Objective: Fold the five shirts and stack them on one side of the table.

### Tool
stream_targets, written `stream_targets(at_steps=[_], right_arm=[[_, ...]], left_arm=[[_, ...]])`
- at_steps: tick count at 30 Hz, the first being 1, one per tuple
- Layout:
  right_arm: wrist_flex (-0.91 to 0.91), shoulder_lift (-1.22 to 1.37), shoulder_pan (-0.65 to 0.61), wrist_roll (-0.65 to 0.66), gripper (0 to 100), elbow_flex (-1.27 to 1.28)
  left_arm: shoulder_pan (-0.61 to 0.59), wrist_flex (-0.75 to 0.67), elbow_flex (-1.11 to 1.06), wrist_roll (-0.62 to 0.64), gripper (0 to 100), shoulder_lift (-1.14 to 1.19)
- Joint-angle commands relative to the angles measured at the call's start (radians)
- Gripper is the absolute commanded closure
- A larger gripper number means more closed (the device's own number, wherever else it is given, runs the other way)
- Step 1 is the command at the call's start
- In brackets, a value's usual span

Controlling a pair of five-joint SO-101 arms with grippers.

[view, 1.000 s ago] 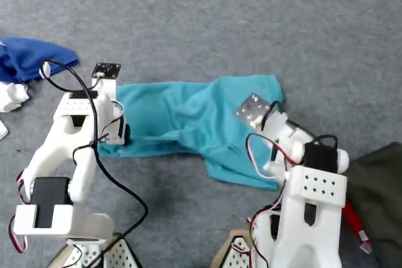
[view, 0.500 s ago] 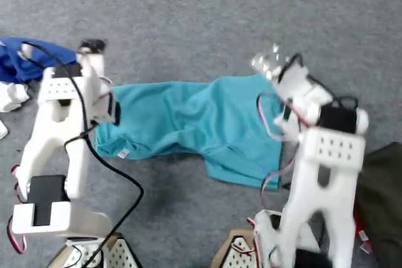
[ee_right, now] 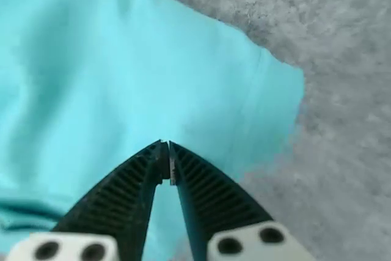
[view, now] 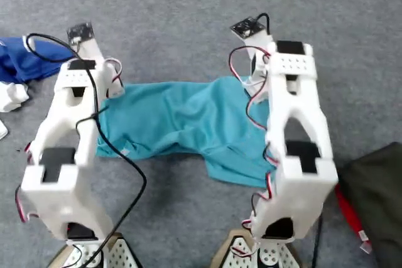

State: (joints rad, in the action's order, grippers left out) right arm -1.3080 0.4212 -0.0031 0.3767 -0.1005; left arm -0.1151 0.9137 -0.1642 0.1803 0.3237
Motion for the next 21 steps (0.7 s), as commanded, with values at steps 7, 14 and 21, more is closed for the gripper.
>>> stream_targets(at_steps=[7, 14, 21], right_arm=[[0.018, 0.254, 0.110, -0.020, 99.2, -0.237], [0.000, 0.303, 0.143, 0.018, 99.2, -0.309], [-0.092, 0.151, 0.099, 0.066, 99.3, -0.328]], left_arm=[[-0.075, 0.213, 0.463, 0.018, 98, 0.306], [-0.107, 0.354, 0.810, 0.017, 98, 0.507], [-0.081, 0.548, 1.119, -0.021, 98, 0.582]])
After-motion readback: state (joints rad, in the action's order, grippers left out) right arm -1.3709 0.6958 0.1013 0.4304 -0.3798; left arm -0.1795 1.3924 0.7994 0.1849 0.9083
